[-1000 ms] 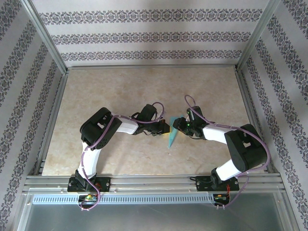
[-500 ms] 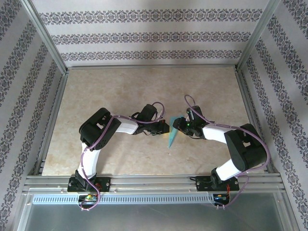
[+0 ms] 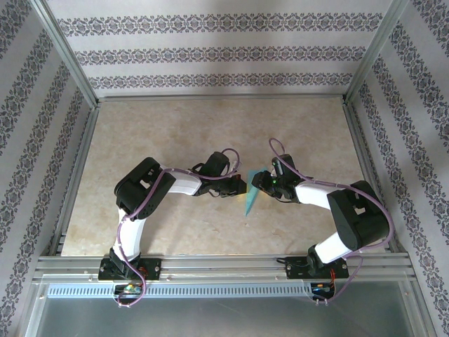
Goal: Fold a paper plane with a square sheet of paper (fold left side to right side)
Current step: Fold the wing for the fifth time at the center of the table.
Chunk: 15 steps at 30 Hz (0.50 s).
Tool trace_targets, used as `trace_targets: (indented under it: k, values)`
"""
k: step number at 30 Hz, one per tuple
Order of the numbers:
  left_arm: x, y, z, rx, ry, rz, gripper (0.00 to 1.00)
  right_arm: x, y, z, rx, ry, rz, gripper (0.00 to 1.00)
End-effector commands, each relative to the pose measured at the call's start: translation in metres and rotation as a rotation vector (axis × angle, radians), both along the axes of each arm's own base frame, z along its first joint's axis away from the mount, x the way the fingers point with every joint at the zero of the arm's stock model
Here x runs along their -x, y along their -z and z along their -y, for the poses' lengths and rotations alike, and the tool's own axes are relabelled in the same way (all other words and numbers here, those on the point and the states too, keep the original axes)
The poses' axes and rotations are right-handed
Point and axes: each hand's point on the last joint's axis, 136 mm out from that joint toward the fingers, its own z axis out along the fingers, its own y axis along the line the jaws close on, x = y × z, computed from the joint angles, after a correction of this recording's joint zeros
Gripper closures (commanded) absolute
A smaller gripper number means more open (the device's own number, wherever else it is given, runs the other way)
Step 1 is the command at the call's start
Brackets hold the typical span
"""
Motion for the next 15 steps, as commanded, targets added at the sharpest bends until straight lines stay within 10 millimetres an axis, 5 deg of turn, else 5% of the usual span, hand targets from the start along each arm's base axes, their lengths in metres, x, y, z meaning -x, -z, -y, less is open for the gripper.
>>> trace_targets:
  k: [1, 15]
  values:
    - [-0.004, 0.020, -0.018, -0.115, -0.041, -0.003, 1.00, 0.000, -0.004, -0.011, -0.006, -0.044, 0.026, 0.58]
    - [0.000, 0.034, -0.021, -0.190, -0.035, -0.027, 1.00, 0.000, -0.011, -0.007, 0.000, -0.033, 0.041, 0.58]
